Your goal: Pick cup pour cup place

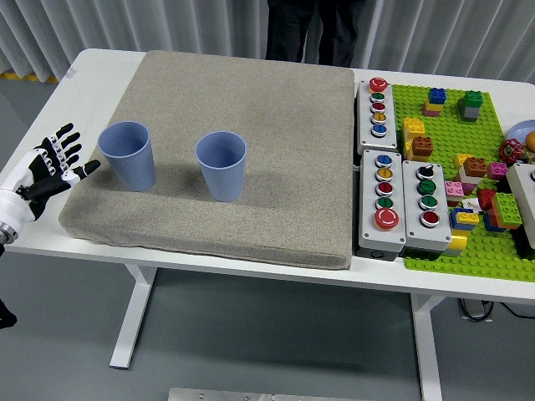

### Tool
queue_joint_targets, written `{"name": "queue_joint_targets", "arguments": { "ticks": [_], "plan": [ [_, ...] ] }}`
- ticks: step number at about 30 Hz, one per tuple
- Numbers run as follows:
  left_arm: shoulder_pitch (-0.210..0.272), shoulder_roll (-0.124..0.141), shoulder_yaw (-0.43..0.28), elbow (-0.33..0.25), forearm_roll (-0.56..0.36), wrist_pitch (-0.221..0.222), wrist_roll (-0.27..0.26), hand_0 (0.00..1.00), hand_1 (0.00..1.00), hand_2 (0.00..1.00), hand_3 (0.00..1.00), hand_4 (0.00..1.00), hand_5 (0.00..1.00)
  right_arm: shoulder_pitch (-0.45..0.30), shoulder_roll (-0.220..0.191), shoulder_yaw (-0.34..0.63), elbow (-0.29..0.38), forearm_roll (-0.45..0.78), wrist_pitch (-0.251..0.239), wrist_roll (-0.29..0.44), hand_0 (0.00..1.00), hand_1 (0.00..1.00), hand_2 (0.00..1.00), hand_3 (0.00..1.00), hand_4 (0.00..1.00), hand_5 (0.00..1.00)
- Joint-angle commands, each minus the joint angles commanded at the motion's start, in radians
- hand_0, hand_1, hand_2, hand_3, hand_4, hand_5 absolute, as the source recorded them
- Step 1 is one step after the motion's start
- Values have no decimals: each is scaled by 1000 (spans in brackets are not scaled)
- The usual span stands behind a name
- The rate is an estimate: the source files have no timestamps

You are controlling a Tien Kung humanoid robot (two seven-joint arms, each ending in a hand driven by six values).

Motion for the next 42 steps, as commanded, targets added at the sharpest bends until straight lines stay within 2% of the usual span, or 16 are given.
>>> {"name": "queue_joint_targets", "arguments": {
  "ticks": [11,21,29,35,42],
  "plan": [
    [-13,-9,26,8,58,11,10,998,998,998,998,983,229,3,1,-3,0,6,-1,0,721,687,730,697,314,308],
    [-47,-24,70,16,68,17,16,998,998,998,998,994,243,4,3,-5,0,12,-2,1,721,687,730,697,315,309],
    [-66,-34,78,34,61,23,14,998,998,998,998,994,245,5,4,-4,0,11,-3,1,721,686,731,697,314,308],
    [-84,-35,94,62,50,27,12,998,998,998,998,995,249,6,3,-8,0,15,-2,1,721,686,730,697,314,308],
    [-127,-45,123,109,32,44,5,998,995,998,998,998,250,4,4,-7,0,11,-2,-1,722,686,730,697,313,309]
  ]
}}
